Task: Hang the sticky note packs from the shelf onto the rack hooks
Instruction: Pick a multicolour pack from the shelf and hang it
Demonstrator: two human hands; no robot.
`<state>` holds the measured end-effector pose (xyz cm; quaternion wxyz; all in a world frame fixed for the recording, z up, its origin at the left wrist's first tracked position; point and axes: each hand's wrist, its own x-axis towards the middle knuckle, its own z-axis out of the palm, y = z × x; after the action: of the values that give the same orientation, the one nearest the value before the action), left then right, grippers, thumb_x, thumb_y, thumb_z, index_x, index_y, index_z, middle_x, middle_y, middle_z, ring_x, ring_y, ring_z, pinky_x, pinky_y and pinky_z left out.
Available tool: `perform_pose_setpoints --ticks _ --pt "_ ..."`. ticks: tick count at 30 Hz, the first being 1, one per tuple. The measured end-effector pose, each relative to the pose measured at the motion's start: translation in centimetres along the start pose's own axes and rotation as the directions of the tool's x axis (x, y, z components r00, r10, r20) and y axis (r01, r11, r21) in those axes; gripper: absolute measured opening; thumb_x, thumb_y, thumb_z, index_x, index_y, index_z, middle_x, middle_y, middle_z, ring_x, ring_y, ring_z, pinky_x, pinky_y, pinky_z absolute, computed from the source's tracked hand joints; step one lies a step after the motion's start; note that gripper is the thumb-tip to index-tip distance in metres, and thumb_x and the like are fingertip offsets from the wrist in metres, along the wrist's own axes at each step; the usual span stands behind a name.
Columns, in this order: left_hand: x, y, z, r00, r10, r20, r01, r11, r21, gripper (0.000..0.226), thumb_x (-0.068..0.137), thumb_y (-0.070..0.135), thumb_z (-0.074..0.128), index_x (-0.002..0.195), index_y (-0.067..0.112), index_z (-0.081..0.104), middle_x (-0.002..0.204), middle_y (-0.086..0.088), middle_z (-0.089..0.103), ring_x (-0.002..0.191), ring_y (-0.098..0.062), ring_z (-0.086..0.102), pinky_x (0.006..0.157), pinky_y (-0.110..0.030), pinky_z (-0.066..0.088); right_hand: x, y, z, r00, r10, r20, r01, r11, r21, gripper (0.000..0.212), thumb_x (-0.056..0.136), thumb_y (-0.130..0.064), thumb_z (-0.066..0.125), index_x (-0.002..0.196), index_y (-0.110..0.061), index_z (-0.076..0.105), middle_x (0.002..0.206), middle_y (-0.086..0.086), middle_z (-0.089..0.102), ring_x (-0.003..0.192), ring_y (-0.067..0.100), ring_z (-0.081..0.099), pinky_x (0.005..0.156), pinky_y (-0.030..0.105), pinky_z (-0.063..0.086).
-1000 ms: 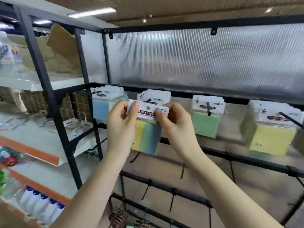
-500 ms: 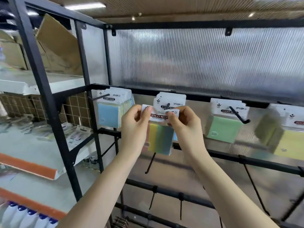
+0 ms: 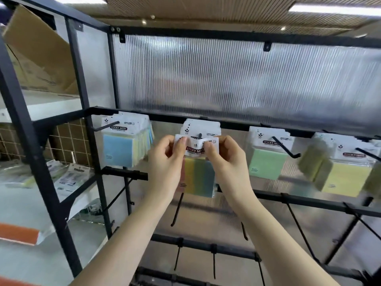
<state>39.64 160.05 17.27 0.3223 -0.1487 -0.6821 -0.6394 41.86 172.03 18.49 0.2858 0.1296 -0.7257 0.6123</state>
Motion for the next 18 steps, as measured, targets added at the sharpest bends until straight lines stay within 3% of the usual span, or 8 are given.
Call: perform_pose_setpoints --ticks 3,7,10,13,16,18 --pt "0.0 -0.1 0.1 1.0 0.015 -0.011 -0.015 1.0 -0.002 0.021 0.095 0.023 0.057 0.076 0.012 0.061 0.06 0.002 0.052 0.056 -0.004 0.045 0.051 -0.014 0.033 0.0 0.0 -0.1 1.0 0.01 0.002 -0.01 1.0 -0.006 0.022 0.094 -0.015 0.056 0.088 0.006 0.054 0.087 0.03 0.056 0.073 0.023 0.048 0.066 0.031 0.039" --pt "0.2 -0.5 0.2 1.0 0.012 0.002 -0.012 1.0 -0.024 0.023 0.094 0.02 0.056 0.078 0.003 0.058 0.068 -0.018 0.054 0.06 -0.014 0.045 0.053 -0.023 0.033 0.0 0.0 0.0 0.999 0.05 -0.018 -0.051 0.999 -0.006 0.011 0.093 -0.011 0.053 0.084 -0.004 0.054 0.074 0.013 0.053 0.066 0.011 0.045 0.059 0.025 0.037" --pt "0.2 -1.1 0.4 0.999 -0.026 0.021 0.026 1.0 0.01 0.027 0.094 0.025 0.056 0.073 0.008 0.053 0.058 -0.006 0.041 0.052 -0.009 0.035 0.048 -0.019 0.028 0.2 0.6 -0.1 0.996 0.085 -0.009 -0.086 0.995 -0.045 0.011 0.094 -0.013 0.053 0.086 -0.006 0.056 0.077 0.008 0.056 0.067 0.011 0.046 0.058 0.023 0.037" --pt "0.3 -1.5 0.7 1.0 -0.015 0.008 0.015 0.999 0.048 0.025 0.093 0.03 0.057 0.076 0.011 0.056 0.058 0.003 0.045 0.049 -0.003 0.037 0.047 -0.015 0.031 0.4 1.4 -0.3 0.997 0.076 -0.027 -0.079 0.99 -0.116 0.013 0.094 -0.021 0.058 0.093 -0.008 0.056 0.081 0.002 0.061 0.07 0.009 0.051 0.061 0.017 0.04" --pt "0.5 -2.1 1.0 0.997 0.02 -0.073 -0.013 0.996 0.085 0.014 0.092 0.031 0.058 0.092 0.017 0.055 0.08 0.008 0.059 0.072 0.001 0.054 0.066 -0.009 0.041 0.6 2.3 -0.6 0.996 0.062 -0.063 -0.072 0.982 -0.177 0.02 0.09 -0.024 0.063 0.102 -0.011 0.053 0.092 -0.001 0.061 0.078 0.007 0.055 0.068 0.014 0.044" --pt "0.6 -2.8 1.3 0.996 0.013 -0.091 -0.004 0.995 0.096 0.018 0.091 0.027 0.06 0.103 0.019 0.05 0.096 0.002 0.059 0.089 -0.011 0.058 0.08 -0.02 0.046 0.7 3.2 -0.7 0.995 0.077 -0.065 -0.09 0.97 -0.227 0.026 0.089 -0.023 0.066 0.107 -0.013 0.05 0.102 0.003 0.058 0.089 0.013 0.056 0.08 0.022 0.048"
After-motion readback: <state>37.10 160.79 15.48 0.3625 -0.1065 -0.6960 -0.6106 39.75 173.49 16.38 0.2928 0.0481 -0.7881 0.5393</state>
